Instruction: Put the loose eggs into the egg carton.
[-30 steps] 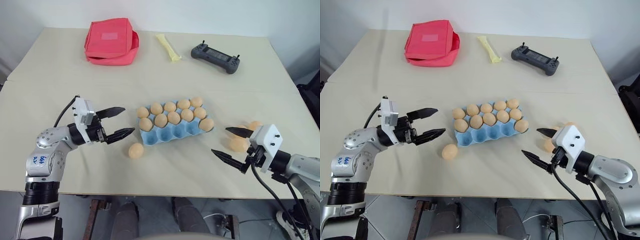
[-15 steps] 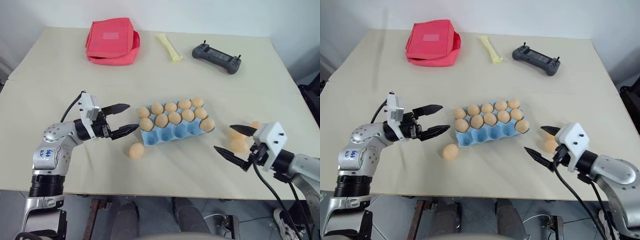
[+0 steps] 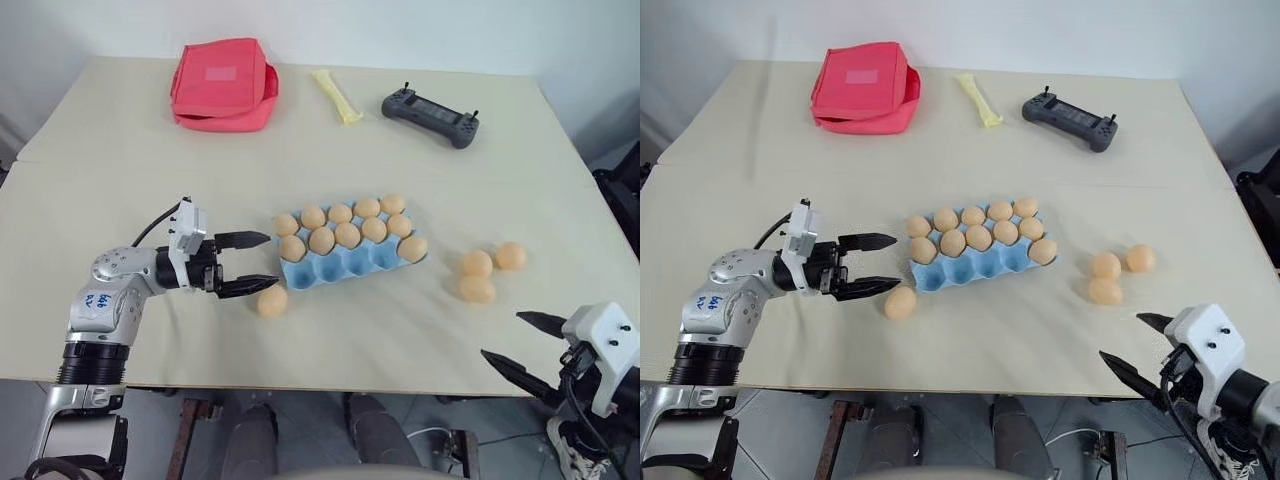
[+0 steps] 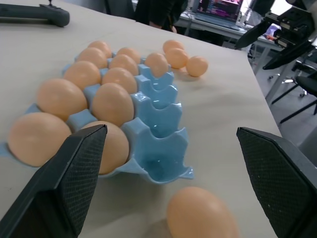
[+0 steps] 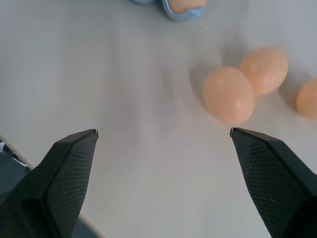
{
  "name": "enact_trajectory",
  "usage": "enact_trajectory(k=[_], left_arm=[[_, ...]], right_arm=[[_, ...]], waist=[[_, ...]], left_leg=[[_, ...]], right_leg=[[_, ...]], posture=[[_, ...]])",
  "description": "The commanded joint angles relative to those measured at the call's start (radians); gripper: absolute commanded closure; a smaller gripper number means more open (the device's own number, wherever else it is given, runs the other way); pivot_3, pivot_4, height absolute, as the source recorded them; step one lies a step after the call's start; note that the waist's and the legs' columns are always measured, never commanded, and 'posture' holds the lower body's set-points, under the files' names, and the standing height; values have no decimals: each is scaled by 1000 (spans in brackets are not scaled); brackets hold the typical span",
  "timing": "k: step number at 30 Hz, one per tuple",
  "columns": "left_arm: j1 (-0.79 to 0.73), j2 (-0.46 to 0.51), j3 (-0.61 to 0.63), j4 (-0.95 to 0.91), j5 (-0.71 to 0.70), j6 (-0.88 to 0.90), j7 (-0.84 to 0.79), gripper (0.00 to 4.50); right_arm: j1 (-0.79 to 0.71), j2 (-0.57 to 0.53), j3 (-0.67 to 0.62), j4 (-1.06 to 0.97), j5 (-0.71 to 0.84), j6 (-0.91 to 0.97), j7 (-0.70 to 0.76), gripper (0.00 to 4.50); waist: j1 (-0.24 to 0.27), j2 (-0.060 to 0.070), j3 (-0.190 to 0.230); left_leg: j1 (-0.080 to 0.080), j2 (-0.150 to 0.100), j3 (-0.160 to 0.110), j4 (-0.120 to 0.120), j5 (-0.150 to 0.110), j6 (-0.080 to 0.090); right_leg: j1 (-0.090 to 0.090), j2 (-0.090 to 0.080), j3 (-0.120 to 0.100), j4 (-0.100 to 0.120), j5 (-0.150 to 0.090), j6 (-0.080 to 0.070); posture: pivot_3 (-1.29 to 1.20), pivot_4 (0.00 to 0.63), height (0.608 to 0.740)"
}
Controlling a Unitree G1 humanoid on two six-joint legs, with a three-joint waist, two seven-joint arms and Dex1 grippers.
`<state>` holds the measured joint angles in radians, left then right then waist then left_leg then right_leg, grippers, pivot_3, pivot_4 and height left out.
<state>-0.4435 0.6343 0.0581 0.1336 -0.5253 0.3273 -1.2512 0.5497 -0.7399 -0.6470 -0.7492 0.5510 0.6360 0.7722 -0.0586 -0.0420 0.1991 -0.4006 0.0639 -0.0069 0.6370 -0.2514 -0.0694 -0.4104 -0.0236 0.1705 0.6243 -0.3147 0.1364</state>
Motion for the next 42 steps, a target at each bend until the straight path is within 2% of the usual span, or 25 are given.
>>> enact_trajectory(k=[1, 6, 16, 31, 34, 39, 42], left_arm=[[-1, 14, 9, -21, -6, 1, -16, 40], [45, 32, 23, -67, -21, 25, -20, 40], [94, 32, 59, -132, -29, 44, 21, 40], [125, 26, 71, -171, -31, 41, 48, 40], [125, 26, 72, -168, -30, 36, 50, 0], [125, 26, 74, -162, -30, 31, 50, 0], [126, 28, 75, -161, -30, 30, 50, 0]], right_arm=[[-65, 21, 46, 0, 26, 47, -70, 0], [-202, 69, 132, 92, 8, 80, -164, 0], [-355, 99, 256, 320, -65, 16, -195, 0], [-483, 157, 345, 486, -137, -76, -204, 0], [-487, 166, 356, 475, -133, -73, -200, 621], [-455, 152, 354, 398, -109, -33, -189, 2343], [-420, 126, 343, 322, -64, 23, -161, 2869]], waist=[[0, 0, 0], [-1, 0, 0], [-3, 0, 0], [-2, 0, 0], [-3, 0, 0], [-1, 0, 0], [-1, 0, 0]], left_leg=[[0, 0, 0, 0, 0, 0], [0, 0, 0, 0, 1, 0], [-1, 0, 1, -2, 1, 0], [0, 0, 1, -2, 1, 1], [0, 0, 1, -2, 1, 1], [0, 0, 1, -2, 1, 1], [0, 0, 1, -3, 1, 1]], right_leg=[[0, 0, 0, 0, 0, 0], [0, 0, 0, 0, 1, -1], [-1, 0, 0, -2, 2, 0], [-1, 0, 0, 0, 3, 2], [-1, 0, 0, 0, 3, 2], [-1, 0, 0, 0, 3, 2], [-2, 0, 0, 0, 3, 2]], posture=[[0, 150, 740], [0, 150, 740], [0, 150, 740], [0, 150, 740], [0, 150, 740], [0, 150, 740], [0, 150, 740]])
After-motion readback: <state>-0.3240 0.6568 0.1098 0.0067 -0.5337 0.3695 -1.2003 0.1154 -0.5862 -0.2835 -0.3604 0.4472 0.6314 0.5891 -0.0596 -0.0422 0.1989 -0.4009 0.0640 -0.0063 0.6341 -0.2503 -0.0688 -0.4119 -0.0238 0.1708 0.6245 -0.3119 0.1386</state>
